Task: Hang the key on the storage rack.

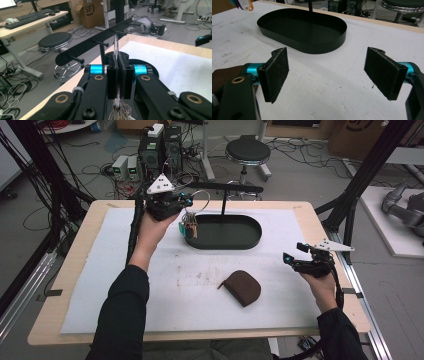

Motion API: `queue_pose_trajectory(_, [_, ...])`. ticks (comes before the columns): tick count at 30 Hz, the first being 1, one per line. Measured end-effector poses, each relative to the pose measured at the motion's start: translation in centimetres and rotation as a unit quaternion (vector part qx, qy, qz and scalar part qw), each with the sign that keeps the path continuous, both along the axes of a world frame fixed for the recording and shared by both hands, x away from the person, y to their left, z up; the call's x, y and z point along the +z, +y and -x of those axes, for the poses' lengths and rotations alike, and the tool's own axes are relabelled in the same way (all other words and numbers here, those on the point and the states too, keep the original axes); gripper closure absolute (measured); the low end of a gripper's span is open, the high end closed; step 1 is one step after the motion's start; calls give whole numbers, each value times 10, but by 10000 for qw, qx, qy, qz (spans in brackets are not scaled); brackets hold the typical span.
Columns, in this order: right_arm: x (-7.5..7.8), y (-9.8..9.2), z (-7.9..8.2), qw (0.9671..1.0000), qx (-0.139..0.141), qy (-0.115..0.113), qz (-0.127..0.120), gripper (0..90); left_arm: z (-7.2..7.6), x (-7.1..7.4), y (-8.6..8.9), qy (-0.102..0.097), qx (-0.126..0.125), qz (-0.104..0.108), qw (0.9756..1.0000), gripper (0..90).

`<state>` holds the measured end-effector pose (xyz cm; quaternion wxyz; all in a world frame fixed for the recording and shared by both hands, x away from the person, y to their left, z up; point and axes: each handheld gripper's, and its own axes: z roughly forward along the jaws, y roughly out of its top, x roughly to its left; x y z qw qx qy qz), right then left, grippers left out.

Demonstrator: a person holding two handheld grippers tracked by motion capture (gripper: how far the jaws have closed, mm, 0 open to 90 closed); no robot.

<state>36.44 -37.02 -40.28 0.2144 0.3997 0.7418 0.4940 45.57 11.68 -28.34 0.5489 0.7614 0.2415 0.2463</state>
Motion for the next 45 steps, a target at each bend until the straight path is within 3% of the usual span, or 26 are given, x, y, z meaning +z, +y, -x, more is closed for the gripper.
queue_pose_trajectory(9, [0, 0, -1, 10000, 11, -27, -24, 204, -23, -7, -3, 85, 312, 48, 9995, 863])
queue_pose_trajectory(19, [-1, 0, -1, 10000, 22, -18, -40, 204, -44, -25, 6, 314, 607, 404, 9968, 863])
queue_pose_trajectory(24, [-1, 0, -2, 10000, 10, 23, -62, 204, -51, -33, 7, 409, 651, 466, 9959, 863])
queue_pose_trajectory(29, [-1, -1, -2, 10000, 8, 3, -60, 204, -54, -36, 7, 450, 674, 521, 9953, 863])
queue_pose_trajectory(42, [0, -2, -2, 10000, -5, -4, -100, 204, -57, -42, 5, 577, 843, 374, 9941, 839])
queue_pose_trajectory(45, [-1, -2, -2, 10000, -3, -7, -94, 204, -57, -42, 6, 576, 892, 473, 9932, 825])
